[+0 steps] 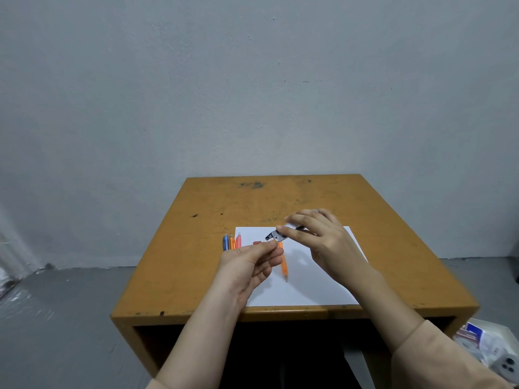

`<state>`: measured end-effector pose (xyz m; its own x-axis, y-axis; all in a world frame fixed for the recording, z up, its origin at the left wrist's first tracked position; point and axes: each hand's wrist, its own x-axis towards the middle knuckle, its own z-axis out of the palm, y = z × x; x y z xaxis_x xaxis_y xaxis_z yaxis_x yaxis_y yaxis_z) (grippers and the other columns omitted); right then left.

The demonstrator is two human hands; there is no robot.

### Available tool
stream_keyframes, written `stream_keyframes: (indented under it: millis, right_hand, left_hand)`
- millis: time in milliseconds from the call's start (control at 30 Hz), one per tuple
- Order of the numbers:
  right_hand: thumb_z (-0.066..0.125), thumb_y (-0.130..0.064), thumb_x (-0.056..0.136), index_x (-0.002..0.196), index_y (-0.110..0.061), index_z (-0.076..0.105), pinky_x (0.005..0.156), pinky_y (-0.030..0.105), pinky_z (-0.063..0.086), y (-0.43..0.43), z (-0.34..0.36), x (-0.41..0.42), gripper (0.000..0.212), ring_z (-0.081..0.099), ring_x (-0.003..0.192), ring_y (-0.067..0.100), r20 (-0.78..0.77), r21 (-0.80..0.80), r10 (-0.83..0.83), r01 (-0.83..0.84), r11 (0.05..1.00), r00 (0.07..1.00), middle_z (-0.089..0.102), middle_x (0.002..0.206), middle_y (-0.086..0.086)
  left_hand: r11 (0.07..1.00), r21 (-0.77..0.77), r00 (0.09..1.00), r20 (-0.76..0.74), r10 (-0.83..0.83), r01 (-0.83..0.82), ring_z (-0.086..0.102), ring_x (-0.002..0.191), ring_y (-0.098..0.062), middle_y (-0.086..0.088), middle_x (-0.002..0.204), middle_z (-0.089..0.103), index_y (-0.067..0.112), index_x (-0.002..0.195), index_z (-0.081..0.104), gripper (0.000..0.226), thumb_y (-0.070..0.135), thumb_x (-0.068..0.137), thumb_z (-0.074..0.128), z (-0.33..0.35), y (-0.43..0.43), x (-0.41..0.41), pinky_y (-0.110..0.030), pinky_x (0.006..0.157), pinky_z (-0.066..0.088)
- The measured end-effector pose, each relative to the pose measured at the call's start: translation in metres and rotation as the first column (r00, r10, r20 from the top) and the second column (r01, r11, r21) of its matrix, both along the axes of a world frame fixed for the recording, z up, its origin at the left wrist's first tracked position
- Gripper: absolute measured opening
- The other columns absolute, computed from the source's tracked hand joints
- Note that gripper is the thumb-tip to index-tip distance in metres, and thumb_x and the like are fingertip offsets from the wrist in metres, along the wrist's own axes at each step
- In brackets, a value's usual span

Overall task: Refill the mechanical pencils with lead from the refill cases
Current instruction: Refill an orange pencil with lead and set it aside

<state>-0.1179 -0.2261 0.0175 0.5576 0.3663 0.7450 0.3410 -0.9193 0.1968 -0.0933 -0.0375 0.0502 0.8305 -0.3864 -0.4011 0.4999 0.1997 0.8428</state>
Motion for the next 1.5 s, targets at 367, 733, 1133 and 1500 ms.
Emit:
stream_keyframes:
  millis: [367,733,1133,1500]
  right_hand:
    - [0.041,0.009,0.086,0.115,-0.015,0.069,0.077,0.039,0.046,-0.004,0.0,-0.002,0.046,0.055,0.103,0.02,0.011,0.063,-0.031,0.03,0.998,0.999,0.066,0.108,0.007]
    - [0.037,0.005,0.088,0.121,-0.022,0.056,0.077,0.037,0.046,-0.001,0.0,-0.005,0.047,0.057,0.1,0.022,0.012,0.113,-0.01,0.008,0.994,1.0,0.066,0.108,0.007]
    - [0.044,0.006,0.088,0.121,-0.023,0.057,0.079,0.038,0.047,-0.001,-0.006,-0.003,0.046,0.054,0.103,0.021,0.036,0.145,0.01,-0.016,0.989,0.999,0.065,0.109,0.008]
    - [0.052,0.013,0.077,0.123,-0.023,0.054,0.079,0.044,0.05,-0.012,-0.022,-0.004,0.058,0.057,0.101,0.023,0.008,0.228,-0.024,0.022,0.973,1.0,0.066,0.108,0.009]
  left_hand:
    - [0.998,0.066,0.992,0.128,0.01,-0.018,0.068,0.063,-0.013,-0.011,0.077,0.073,0.002,0.081,0.073,0.008,0.01,0.079,0.073,-0.006,0.007,0.005,-0.024,0.068,0.049]
    - [0.97,0.19,0.834,0.551,0.024,-0.153,0.068,0.072,-0.007,0.004,0.075,0.074,0.014,0.084,0.076,0.012,0.007,0.075,0.078,-0.009,0.006,-0.003,-0.01,0.056,0.048]
    - [0.92,0.285,0.655,0.754,-0.042,-0.269,0.059,0.06,0.0,0.01,0.074,0.071,0.023,0.074,0.074,0.013,0.011,0.078,0.077,-0.009,0.006,-0.004,-0.007,0.052,0.041]
    - [0.888,0.321,0.591,0.803,-0.07,-0.33,0.059,0.075,0.009,0.023,0.074,0.068,0.027,0.075,0.076,0.013,0.014,0.075,0.079,-0.025,0.021,0.013,-0.007,0.067,0.04]
